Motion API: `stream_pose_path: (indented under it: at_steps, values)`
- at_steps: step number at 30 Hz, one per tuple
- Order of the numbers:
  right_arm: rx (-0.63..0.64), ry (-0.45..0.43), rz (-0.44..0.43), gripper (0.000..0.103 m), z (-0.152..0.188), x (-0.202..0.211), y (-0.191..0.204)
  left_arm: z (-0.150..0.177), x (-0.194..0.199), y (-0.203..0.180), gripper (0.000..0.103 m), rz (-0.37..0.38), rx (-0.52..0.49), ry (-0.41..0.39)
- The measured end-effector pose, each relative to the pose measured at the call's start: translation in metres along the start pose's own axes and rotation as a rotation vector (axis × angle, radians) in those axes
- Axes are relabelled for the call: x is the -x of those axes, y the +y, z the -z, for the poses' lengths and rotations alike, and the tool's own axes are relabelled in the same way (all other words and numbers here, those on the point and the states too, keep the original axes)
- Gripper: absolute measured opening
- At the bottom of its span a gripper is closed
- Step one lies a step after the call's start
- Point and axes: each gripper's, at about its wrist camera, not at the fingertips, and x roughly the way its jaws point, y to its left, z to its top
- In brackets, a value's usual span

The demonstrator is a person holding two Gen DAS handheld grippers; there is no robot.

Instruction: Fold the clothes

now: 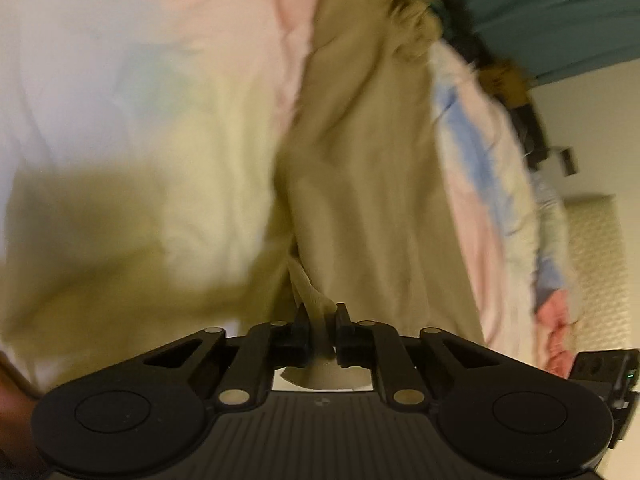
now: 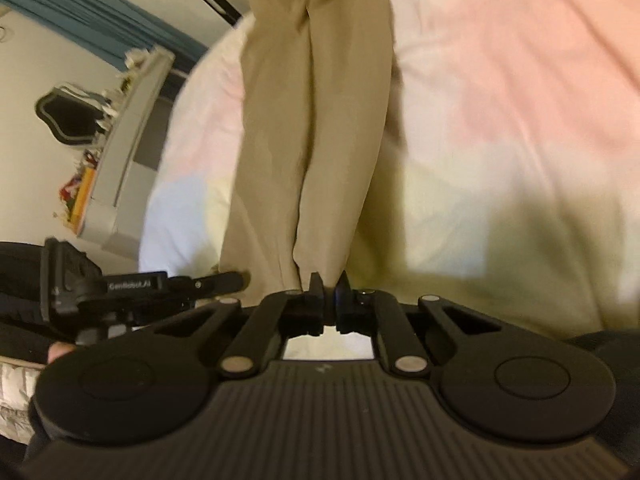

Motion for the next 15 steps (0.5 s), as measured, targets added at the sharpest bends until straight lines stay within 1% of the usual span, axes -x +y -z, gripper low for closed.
stream_pose_path:
  at_steps: [3, 4, 9, 12, 15]
  values:
    - [0.010, -0.066, -0.020, 0.007, -0.011, 0.023, 0.012, 0.006, 0.025, -0.014, 0.008, 0.058, 0.005, -0.092]
    - [0.023, -0.092, -0.025, 0.007, -0.014, 0.032, 0.019, 0.006, 0.036, -0.019, 0.008, 0.086, 0.006, -0.119]
    - [0.097, -0.202, -0.042, 0.007, -0.028, 0.079, 0.052, 0.016, 0.085, -0.045, 0.007, 0.170, 0.008, -0.259]
    - [0.139, -0.239, -0.048, 0.007, -0.021, 0.107, 0.063, 0.029, 0.112, -0.055, 0.007, 0.206, -0.001, -0.299]
    - [0.177, -0.253, -0.046, 0.007, -0.006, 0.127, 0.071, 0.052, 0.127, -0.061, 0.007, 0.214, -0.015, -0.313]
